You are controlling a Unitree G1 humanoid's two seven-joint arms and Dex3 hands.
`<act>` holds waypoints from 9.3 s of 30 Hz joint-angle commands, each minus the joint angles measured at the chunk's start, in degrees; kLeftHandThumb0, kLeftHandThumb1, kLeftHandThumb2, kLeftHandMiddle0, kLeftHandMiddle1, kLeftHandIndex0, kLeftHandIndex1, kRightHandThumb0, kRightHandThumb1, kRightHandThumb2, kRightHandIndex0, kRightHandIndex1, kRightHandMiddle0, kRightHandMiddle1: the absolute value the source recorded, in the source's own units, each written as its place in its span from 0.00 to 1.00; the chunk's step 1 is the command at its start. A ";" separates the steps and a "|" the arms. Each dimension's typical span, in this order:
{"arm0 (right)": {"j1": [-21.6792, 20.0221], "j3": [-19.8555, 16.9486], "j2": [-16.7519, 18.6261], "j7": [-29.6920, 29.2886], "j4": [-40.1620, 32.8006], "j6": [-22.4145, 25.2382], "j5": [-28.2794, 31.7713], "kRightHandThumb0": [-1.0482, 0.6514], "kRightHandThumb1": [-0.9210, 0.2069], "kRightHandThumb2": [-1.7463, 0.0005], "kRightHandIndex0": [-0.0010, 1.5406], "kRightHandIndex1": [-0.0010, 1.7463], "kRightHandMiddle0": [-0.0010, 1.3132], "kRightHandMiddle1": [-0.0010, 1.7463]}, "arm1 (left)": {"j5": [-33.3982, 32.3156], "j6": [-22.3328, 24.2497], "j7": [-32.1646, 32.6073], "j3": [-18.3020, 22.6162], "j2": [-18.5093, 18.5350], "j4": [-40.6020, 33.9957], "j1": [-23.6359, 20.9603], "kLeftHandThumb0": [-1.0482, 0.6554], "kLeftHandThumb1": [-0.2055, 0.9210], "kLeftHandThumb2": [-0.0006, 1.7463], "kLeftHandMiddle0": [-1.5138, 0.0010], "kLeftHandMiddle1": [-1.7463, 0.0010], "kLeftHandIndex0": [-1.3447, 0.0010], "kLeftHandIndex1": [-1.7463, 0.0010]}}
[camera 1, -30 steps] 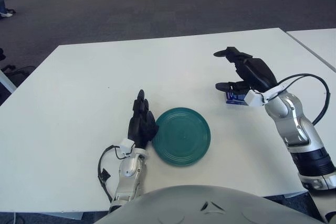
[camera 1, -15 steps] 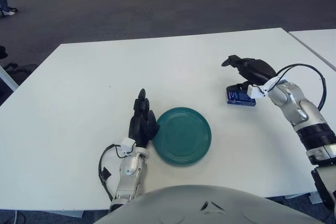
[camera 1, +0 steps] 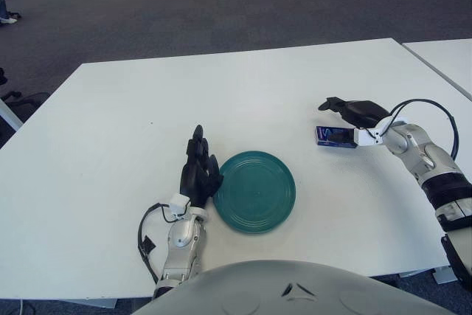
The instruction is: Put the gum into the plate.
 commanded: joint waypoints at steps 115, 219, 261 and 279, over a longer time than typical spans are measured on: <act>8.19 6.88 -1.65 -39.34 8.46 10.54 -12.99 0.14 0.00 0.53 0.30 0.54 0.20 0.69 | 0.20 -0.70 1.47 -0.76 -3.63 3.01 4.77 0.01 1.00 0.52 0.95 1.00 1.00 0.85; 17.64 2.23 8.53 -14.94 -44.19 4.87 -10.81 0.39 0.22 0.51 0.31 1.00 0.27 1.00 | -3.20 1.83 0.17 0.29 -3.58 2.90 3.43 0.00 1.00 0.51 0.96 1.00 1.00 0.87; 25.08 4.99 8.05 -11.10 -43.64 -5.69 -15.24 0.40 0.03 0.68 0.31 0.95 0.17 1.00 | -2.17 3.23 2.44 -0.28 -4.00 1.42 3.84 0.00 1.00 0.54 0.95 1.00 1.00 0.85; 27.93 3.74 10.00 -8.35 -46.92 -1.49 -13.86 0.13 0.00 0.54 0.28 0.52 0.01 0.64 | -3.95 1.49 1.30 0.10 -4.34 3.81 3.26 0.00 1.00 0.55 0.95 1.00 1.00 0.86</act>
